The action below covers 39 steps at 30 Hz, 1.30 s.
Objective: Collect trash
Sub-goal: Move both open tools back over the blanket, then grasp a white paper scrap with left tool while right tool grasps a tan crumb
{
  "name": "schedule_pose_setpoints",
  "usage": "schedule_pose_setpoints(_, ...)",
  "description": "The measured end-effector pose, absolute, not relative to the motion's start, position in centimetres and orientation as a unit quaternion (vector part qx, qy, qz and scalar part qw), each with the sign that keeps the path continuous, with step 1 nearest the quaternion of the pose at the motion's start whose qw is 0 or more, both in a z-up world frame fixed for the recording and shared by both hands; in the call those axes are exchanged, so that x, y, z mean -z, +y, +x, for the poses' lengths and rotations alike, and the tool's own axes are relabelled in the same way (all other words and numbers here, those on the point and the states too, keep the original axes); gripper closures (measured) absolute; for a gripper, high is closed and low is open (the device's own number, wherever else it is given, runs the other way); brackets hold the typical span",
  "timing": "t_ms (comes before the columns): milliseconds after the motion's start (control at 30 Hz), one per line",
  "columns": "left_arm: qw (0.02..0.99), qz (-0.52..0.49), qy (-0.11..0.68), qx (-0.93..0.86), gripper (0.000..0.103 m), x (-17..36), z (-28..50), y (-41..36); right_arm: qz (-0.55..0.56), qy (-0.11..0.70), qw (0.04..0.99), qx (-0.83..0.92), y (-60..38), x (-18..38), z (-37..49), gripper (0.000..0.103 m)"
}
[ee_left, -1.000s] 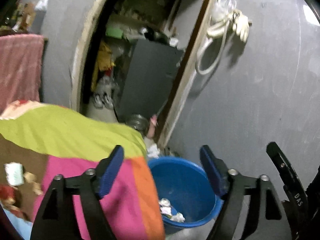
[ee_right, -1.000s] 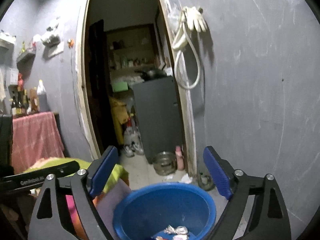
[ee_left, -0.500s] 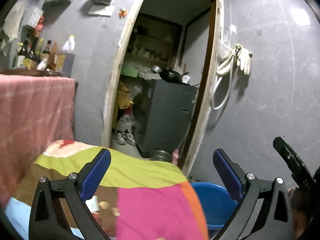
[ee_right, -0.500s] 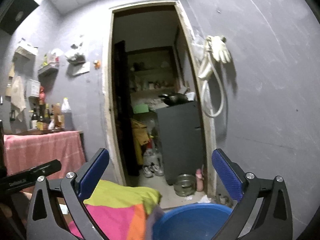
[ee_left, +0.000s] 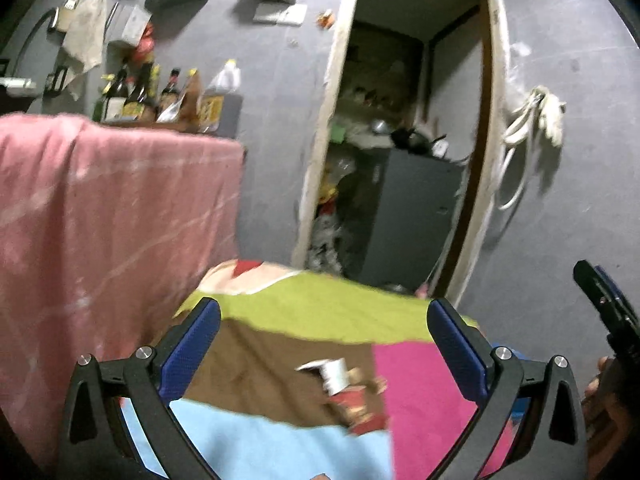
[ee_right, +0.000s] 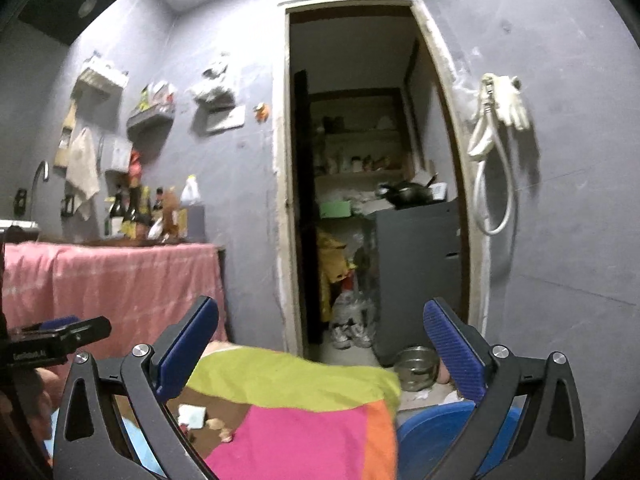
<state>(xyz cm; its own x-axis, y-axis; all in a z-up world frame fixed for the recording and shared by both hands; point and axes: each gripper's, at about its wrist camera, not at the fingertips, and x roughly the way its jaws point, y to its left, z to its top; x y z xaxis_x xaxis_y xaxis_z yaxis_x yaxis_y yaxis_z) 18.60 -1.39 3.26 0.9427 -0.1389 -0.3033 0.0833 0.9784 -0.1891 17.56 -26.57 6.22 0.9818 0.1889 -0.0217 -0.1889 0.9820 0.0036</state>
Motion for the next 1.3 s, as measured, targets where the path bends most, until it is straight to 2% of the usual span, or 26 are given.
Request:
schedule_pose_setpoints(433,0.952,-0.092,0.281,0.076,0.003,2.2,22.0,-0.3,-0.03,0.13,0.98,-0.149,-22.6,-1.5,22.0,0.0)
schedule_pose_setpoints(533,0.945,-0.092,0.303,0.084,0.005,3.1,23.2,-0.6,-0.028,0.157,0.975,-0.154,-22.7,-0.4,23.0,0.01)
schedule_pose_setpoints(600,0.937,-0.094,0.323,0.097,0.015,3.7,24.1,-0.9,-0.029,0.174,0.972,-0.157,-22.7,0.2,23.6,0.021)
schedule_pose_setpoints(700,0.924,-0.095,0.351,0.113,0.028,4.6,25.5,-1.2,-0.024,0.194,0.967,-0.163,-22.9,1.3,24.4,0.024)
schedule_pose_setpoints(800,0.915,-0.099,0.369,0.127,0.035,5.4,26.5,-1.7,-0.025,0.208,0.963,-0.169,-22.9,2.0,24.9,0.031)
schedule_pose_setpoints(1033,0.901,-0.117,0.393,0.141,0.047,6.3,29.1,-1.8,-0.036,0.234,0.954,-0.186,-22.7,3.5,25.8,0.038)
schedule_pose_setpoints(1100,0.897,-0.125,0.399,0.142,0.052,6.5,29.9,-1.6,-0.036,0.245,0.95,-0.192,-22.6,3.9,26.3,0.045)
schedule_pose_setpoints(1300,0.886,-0.144,0.413,0.152,0.067,6.8,31.2,-1.2,-0.05,0.287,0.932,-0.215,-21.5,5.2,27.8,0.05)
